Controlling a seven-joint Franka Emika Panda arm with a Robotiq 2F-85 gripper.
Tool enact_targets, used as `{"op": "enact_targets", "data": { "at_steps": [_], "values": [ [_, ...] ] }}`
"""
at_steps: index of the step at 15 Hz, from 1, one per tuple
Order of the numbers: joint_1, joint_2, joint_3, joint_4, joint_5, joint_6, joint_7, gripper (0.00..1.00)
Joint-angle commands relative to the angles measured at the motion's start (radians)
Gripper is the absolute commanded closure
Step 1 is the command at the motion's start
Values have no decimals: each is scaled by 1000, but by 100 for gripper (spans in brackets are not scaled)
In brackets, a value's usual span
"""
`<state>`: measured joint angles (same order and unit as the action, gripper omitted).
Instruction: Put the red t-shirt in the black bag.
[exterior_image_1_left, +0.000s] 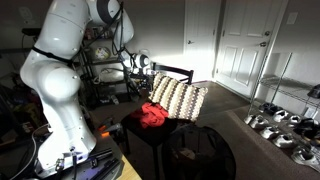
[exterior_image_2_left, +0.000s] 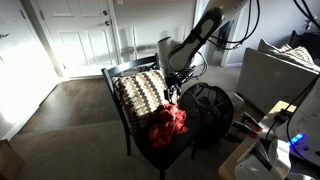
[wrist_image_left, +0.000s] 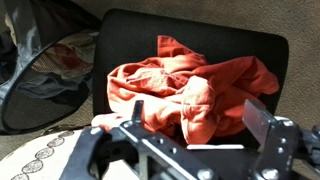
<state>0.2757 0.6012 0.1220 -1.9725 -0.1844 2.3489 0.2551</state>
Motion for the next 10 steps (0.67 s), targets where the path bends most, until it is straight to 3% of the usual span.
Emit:
{"op": "enact_targets", "data": {
  "at_steps": [1, 6, 10],
  "values": [
    [7, 108, -22, 80, -5, 23, -62, 0],
    [3, 257, -28, 214, 15, 27, -98, 0],
    [13, 371, -19, 349, 35, -36, -96, 0]
  ]
}}
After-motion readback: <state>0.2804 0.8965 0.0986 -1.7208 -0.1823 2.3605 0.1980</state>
